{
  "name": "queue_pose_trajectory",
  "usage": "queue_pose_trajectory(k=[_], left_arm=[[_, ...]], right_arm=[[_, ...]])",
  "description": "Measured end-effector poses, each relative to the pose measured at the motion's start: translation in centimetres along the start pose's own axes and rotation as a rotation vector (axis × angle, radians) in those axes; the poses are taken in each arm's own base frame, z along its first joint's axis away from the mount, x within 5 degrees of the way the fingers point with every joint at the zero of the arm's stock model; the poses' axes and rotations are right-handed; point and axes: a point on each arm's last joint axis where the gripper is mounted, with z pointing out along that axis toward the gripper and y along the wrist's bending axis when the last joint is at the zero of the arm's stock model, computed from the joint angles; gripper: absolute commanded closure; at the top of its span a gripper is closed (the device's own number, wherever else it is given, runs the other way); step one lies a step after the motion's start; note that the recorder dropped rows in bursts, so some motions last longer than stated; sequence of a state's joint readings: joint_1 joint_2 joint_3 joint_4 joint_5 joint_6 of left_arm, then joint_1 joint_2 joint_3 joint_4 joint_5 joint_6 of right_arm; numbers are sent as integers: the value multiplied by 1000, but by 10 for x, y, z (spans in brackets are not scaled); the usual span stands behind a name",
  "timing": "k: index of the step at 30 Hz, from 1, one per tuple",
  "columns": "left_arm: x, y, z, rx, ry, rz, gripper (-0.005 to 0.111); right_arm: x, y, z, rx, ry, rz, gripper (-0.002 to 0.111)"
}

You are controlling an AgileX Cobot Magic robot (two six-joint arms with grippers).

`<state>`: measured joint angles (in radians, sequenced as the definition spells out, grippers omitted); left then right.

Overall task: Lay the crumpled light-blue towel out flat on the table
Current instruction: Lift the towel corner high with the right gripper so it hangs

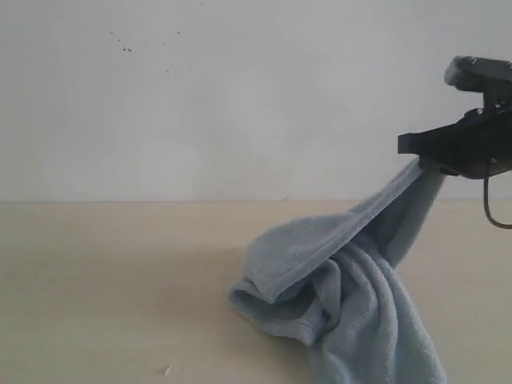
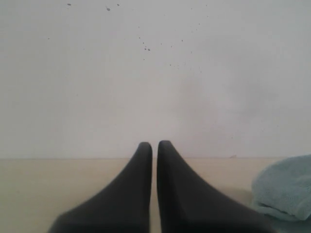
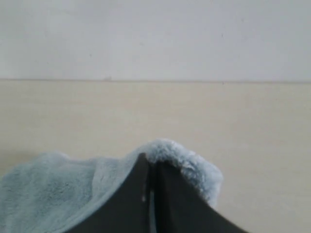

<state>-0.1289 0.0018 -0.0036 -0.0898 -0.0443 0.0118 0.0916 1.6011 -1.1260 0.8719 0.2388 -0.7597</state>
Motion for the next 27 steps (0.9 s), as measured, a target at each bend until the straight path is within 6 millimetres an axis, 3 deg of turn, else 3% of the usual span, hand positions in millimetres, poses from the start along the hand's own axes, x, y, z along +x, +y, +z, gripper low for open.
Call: queue_pose_trajectory(k=[4, 7, 9, 12, 21, 27], left_arm=[[0, 0, 0, 0, 0, 0, 103], [0, 0, 0, 0, 0, 0, 103], [0, 0, 0, 0, 0, 0, 103], [0, 0, 0, 0, 0, 0, 103], [0, 0, 0, 0, 0, 0, 103], [0, 0, 0, 0, 0, 0, 103]], right_arm=[[-20, 12, -60, -1, -143, -98, 108], [-45, 28, -130, -10, -337, -161, 108], [-51, 37, -171, -26, -431, -197, 108], [-52, 47, -213, -44, -520, -241, 108], [-43, 60, -263, -79, -589, -327, 108], [-59, 67, -297, -45, -629, -387, 108]])
